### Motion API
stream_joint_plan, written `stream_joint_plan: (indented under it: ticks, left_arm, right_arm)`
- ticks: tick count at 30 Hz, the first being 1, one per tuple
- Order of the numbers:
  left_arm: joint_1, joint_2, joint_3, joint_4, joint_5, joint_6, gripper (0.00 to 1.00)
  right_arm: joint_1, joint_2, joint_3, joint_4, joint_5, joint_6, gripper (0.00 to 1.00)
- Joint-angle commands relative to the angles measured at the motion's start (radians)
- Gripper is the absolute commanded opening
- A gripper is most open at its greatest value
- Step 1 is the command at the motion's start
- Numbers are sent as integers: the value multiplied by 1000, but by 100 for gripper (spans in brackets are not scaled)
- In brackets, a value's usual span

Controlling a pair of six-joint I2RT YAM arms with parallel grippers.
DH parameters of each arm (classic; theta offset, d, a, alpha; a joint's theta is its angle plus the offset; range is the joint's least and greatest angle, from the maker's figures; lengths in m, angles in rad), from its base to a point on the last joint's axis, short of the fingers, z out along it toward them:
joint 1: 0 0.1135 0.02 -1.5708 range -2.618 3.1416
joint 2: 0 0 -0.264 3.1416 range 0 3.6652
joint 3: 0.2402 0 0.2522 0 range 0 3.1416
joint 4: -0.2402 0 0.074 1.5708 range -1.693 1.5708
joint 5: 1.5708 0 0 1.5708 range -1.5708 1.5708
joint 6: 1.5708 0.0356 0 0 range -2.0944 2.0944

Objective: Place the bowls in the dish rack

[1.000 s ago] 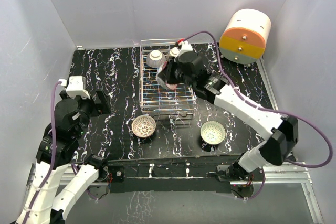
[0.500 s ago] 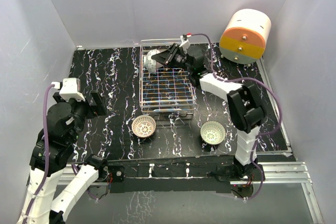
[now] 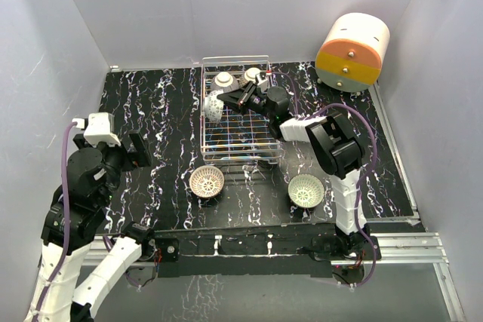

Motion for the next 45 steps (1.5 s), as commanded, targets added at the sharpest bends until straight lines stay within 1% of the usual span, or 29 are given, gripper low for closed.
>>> stream_joint_plan:
  ticks: [1,11,20,25,29,32,35,38,39,45]
  left_arm:
    - [-4,5,30,-12,-21,9,97]
    - [-4,2,36,-26,-42,14,97]
    - [-5,2,33,-28,-48,15,97]
    - [-5,2,30,-26,-48,14,97]
    - [-4,3,25,-24,-42,11,97]
    - [-4,5,24,-26,-39,11,97]
    - [-4,5,21,-26,-39,11,97]
    - [-4,9,18,-26,-38,10,97]
    - [-4,9,19,-26,-38,9,97]
    - [-4,8,10,-27,-39,9,97]
  right_arm:
    - [-8,-29,24,79,28,12,8]
    - [-14,-13,9,-58,85,-14,9]
    - [-15,-23,12,-204,127,-77,9]
    - [-19,-52,-19,-276,171,-97,12]
    - [-26,-69,-43,-306,182,-107,20]
    - [-32,-74,-58,-312,186,-111,22]
    - [-36,-68,-68,-299,177,-110,21]
    - [-39,-44,-82,-237,151,-79,11]
    - [-39,-37,-85,-229,147,-68,10]
    - [-44,-45,-128,-222,159,-73,10]
